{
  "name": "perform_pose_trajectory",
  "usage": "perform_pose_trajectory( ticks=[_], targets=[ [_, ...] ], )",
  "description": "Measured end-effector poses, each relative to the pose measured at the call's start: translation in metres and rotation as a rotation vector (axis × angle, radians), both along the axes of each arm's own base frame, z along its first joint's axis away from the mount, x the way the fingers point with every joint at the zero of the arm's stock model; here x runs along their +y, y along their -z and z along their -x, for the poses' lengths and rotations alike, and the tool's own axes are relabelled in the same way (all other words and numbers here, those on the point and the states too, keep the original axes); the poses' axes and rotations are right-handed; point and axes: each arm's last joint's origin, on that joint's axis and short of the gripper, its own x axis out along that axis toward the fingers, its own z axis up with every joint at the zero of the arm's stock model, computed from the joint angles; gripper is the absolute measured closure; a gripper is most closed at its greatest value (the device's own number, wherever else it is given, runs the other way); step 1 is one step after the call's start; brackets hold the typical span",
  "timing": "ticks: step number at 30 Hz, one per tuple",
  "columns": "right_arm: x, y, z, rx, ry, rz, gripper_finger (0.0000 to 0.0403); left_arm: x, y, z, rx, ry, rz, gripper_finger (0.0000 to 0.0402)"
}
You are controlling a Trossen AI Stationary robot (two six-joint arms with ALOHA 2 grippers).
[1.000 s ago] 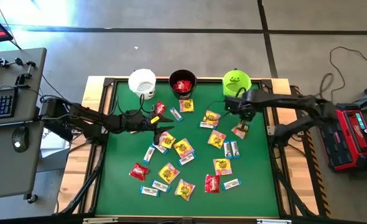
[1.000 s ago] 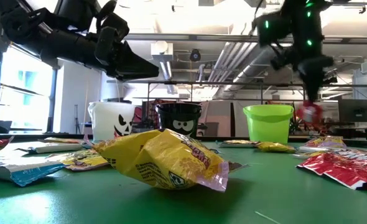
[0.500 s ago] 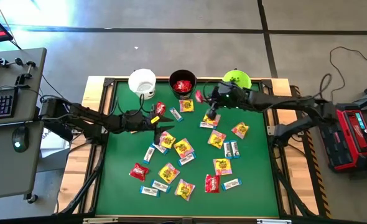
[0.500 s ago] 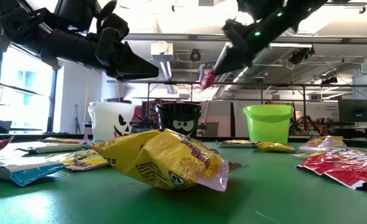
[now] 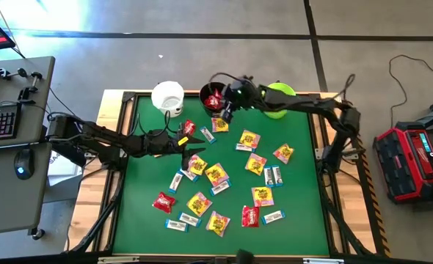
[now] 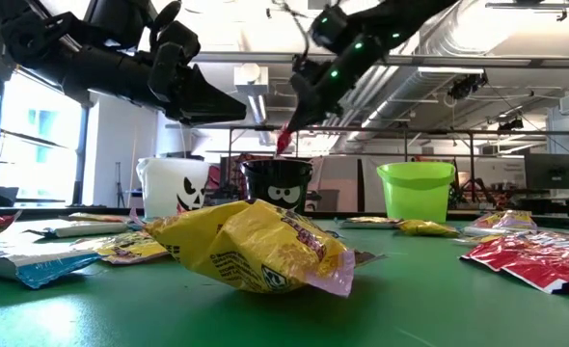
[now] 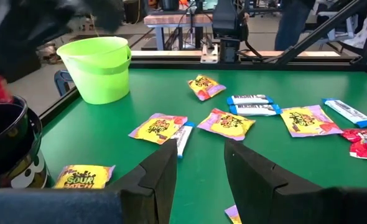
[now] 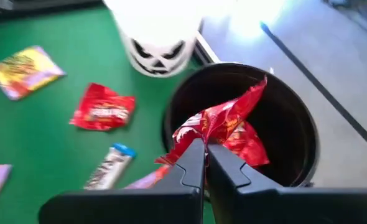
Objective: Sort candy by brand, put in halloween buckets
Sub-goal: Put the red candy into the black bucket
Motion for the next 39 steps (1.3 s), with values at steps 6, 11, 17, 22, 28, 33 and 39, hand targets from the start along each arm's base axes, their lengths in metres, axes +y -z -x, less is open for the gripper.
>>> perform_pose_trajectory(
  ticks=[6,11,17,22,28,33,39],
  targets=[
    [-0.026,0.012,-0.016,0.086,0.044,-0.006,0.0403,0.0,0.0,0.0,-0.003,-0.002,0.007,0.0275],
    [-0.041,0.026,-0.019,0.134,0.066,-0.023,0.0402,0.0,0.0,0.0,-0.001,-0.002,0.007,0.0275],
    [-0.048,0.03,-0.017,0.151,0.072,-0.017,0.0378,0.0,0.0,0.0,-0.001,-0.002,0.01,0.0275],
    [-0.047,0.03,-0.017,0.155,0.067,-0.02,0.0308,0.0,0.0,0.0,0.003,-0.003,0.011,0.0275],
    [-0.044,0.025,-0.017,0.146,0.062,-0.015,0.0263,0.001,0.0,0.0,0.002,-0.04,0.002,0.0275],
    [-0.037,0.006,-0.013,0.113,0.039,0.021,0.0288,0.001,0.0,0.0,0.004,-0.048,0.0,0.0275],
    [-0.019,-0.012,-0.016,0.069,-0.04,0.071,0.039,0.0,0.001,0.001,0.02,-0.028,0.005,0.0275]
  ],
)
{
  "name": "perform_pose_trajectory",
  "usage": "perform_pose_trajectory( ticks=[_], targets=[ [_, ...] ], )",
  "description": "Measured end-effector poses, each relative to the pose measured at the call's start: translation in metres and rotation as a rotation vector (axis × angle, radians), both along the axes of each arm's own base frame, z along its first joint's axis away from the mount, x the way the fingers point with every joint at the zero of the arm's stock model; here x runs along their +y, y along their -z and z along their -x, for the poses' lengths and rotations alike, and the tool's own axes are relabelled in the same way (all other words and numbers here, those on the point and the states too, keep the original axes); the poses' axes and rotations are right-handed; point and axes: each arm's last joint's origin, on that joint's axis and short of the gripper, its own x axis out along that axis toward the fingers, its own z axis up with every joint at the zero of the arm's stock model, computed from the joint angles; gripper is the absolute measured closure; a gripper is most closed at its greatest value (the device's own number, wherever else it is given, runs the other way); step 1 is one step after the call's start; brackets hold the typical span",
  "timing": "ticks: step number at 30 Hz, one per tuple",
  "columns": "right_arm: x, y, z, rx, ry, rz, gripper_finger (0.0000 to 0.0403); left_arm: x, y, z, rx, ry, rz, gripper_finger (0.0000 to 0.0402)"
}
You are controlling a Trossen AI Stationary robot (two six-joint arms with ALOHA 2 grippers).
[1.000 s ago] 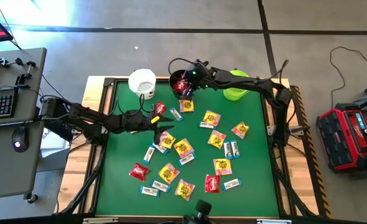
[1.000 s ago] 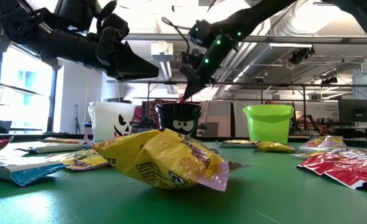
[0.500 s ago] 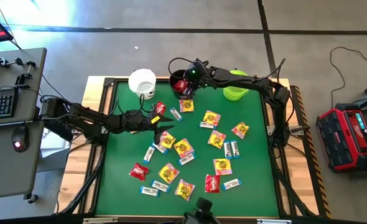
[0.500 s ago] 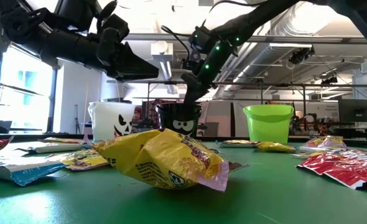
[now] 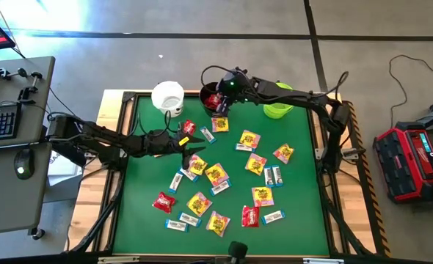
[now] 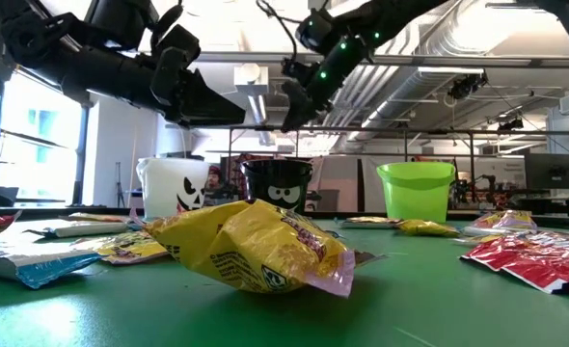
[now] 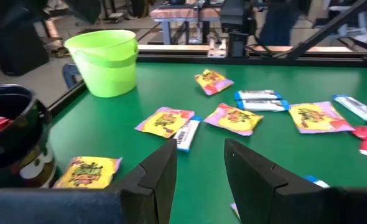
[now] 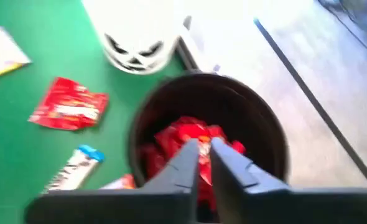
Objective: Sort candy by brand, put in halloween buckets
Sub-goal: Put the red candy into the black bucket
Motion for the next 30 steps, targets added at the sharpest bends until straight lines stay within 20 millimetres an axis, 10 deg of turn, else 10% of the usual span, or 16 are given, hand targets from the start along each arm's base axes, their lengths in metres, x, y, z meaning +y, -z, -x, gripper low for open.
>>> perform_pose_trajectory(
  ticks=[15,30],
  targets=[
    [0.033,0.024,0.001,-0.084,-0.087,-0.049,0.0402,-0.006,-0.028,0.023,0.158,0.106,0.062,0.0275],
    [0.108,0.046,0.089,-0.304,-0.069,-0.012,0.0403,-0.064,-0.039,0.035,0.614,0.459,0.228,0.0275]
  ],
)
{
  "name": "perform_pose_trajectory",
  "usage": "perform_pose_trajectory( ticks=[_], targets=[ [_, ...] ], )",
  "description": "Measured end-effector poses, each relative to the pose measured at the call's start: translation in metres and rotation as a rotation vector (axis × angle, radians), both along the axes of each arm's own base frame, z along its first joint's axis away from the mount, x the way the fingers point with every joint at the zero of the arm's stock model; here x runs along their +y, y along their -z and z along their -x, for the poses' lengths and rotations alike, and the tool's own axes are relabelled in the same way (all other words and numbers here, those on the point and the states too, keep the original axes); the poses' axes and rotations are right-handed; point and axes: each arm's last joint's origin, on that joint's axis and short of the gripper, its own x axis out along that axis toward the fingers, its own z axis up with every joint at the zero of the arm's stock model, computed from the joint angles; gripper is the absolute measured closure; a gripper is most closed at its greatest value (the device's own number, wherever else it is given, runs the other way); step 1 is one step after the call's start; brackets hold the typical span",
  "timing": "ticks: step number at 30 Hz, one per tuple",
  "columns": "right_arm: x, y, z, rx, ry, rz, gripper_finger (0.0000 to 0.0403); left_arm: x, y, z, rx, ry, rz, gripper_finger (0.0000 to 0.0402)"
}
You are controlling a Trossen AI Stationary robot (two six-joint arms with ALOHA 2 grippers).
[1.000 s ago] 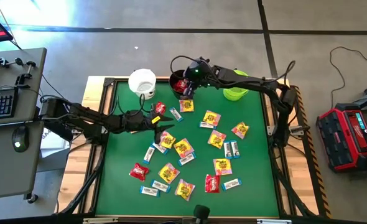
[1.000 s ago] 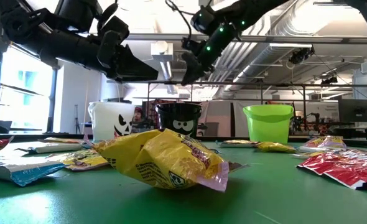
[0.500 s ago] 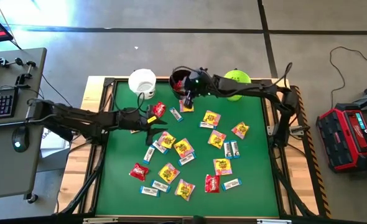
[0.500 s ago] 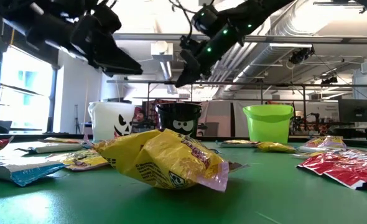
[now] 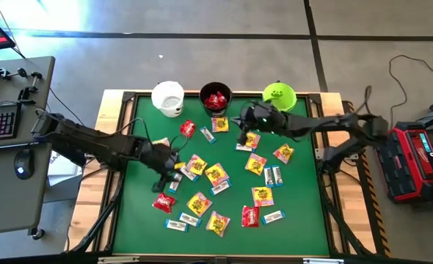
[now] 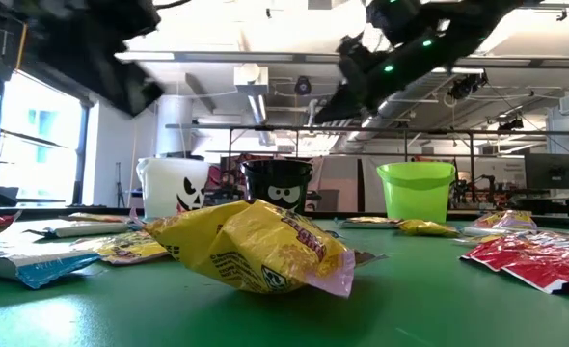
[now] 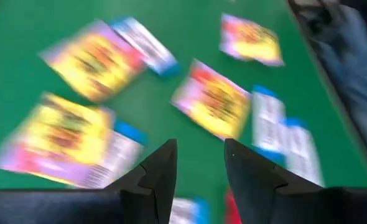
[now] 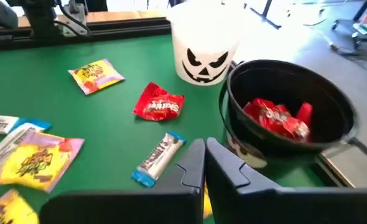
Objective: Sort candy by brand, put in halloween buckets
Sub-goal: Put the red candy into the black bucket
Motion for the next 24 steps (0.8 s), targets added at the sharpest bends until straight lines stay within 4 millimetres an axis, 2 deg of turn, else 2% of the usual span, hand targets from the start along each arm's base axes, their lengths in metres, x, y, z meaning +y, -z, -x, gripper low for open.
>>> perform_pose_trajectory(
  ticks=[5,11,24],
  targets=[
    [0.025,0.003,0.02,-0.014,0.007,-0.003,0.0403,-0.021,0.011,0.007,0.174,0.013,0.118,0.0275],
    [0.042,0.004,0.027,-0.022,0.0,0.019,0.0403,-0.042,0.031,0.01,0.343,0.014,0.119,0.0261],
    [0.049,0.005,0.025,-0.02,-0.027,0.022,0.0403,-0.05,0.056,-0.003,0.426,-0.046,0.119,0.0195]
  ],
)
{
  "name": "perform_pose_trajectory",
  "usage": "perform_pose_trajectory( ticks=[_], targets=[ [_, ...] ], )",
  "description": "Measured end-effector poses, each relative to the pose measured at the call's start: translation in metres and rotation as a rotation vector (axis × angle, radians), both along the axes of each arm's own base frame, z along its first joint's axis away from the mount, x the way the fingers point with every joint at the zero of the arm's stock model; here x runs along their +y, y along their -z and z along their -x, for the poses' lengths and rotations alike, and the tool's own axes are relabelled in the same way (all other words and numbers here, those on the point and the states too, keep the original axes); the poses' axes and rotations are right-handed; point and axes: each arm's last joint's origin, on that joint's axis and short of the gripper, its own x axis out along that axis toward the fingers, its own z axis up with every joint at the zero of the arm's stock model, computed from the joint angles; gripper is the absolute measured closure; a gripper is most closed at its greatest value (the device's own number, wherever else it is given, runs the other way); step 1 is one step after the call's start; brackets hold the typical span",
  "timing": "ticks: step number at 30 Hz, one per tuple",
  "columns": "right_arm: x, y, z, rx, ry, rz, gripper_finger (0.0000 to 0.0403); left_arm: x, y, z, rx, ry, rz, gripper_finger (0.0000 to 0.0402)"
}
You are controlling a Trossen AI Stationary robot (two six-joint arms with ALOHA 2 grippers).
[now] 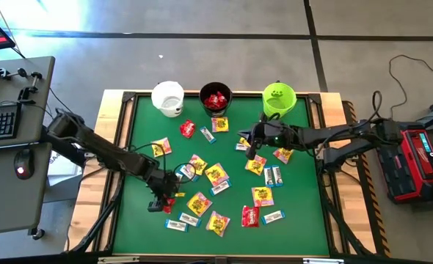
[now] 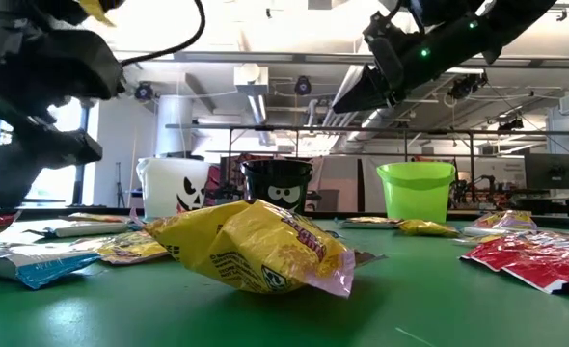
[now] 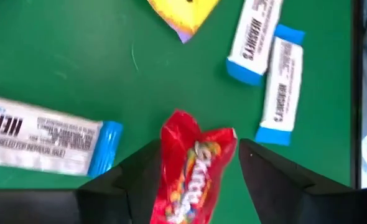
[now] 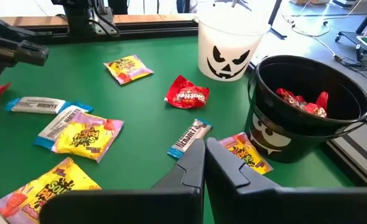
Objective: Sort candy by brand, put in halloween buckets
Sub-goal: Put the red candy into the black bucket
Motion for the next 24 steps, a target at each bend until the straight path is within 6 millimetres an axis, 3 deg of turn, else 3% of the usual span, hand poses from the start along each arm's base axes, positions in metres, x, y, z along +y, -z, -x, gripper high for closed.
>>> perform_pose_trajectory(
  ticks=[13,16,22,24],
  targets=[
    [-0.001,0.001,0.001,0.009,0.029,0.012,0.0403,0.001,0.024,-0.011,0.068,-0.021,-0.008,0.0206],
    [-0.001,0.001,0.001,0.012,0.028,0.012,0.0403,0.0,0.024,-0.012,0.067,-0.004,-0.002,0.0242],
    [-0.001,0.001,0.001,0.013,0.029,0.012,0.0403,0.0,0.02,-0.01,0.048,0.062,0.002,0.0369],
    [-0.001,0.001,0.001,0.014,0.029,0.012,0.0403,-0.001,0.016,-0.012,0.023,0.063,0.008,0.0393]
  ],
)
